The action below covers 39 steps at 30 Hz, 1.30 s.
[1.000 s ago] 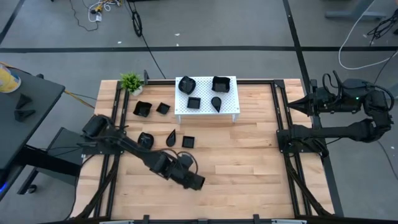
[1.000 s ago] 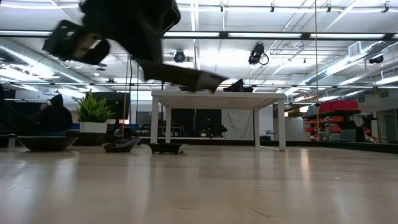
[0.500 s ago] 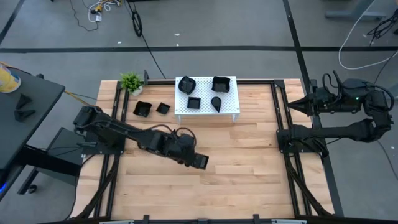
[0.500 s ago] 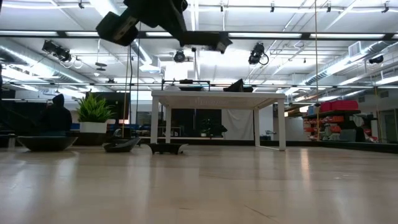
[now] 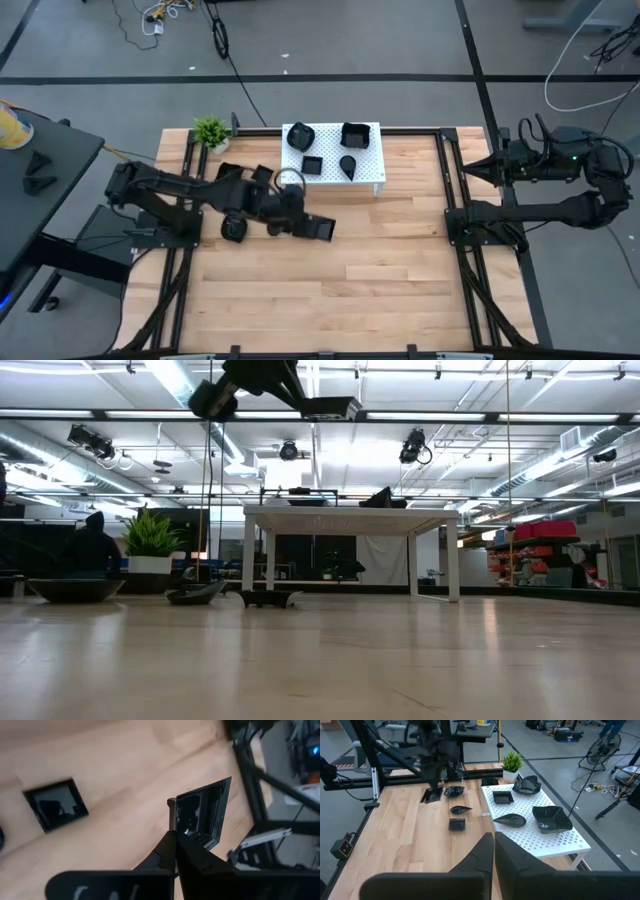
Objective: Pick & Place Mini shaped plates
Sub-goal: Stack the square plate on top of the square plate on the shelf
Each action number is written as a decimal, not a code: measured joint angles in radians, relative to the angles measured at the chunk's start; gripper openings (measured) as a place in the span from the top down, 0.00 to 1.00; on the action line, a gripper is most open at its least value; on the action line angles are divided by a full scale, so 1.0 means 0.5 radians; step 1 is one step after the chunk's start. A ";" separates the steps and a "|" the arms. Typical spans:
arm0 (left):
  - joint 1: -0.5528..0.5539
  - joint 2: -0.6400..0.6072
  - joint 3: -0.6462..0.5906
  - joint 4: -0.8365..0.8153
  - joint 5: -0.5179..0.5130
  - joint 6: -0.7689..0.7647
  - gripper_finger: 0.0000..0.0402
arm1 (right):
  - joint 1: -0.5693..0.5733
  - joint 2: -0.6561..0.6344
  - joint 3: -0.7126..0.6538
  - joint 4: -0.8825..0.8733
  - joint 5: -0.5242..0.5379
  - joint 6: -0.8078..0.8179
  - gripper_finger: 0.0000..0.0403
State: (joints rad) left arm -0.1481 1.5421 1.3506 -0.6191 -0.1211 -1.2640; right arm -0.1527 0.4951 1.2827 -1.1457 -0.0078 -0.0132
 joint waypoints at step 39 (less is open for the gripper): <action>1.212 -0.023 0.000 -0.042 0.792 0.390 0.99 | 0.000 0.000 0.000 0.000 0.000 0.000 0.95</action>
State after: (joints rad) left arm 0.4580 1.5305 1.3506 -0.6402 0.2749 -1.0692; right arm -0.1528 0.4953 1.2827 -1.1457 -0.0078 -0.0132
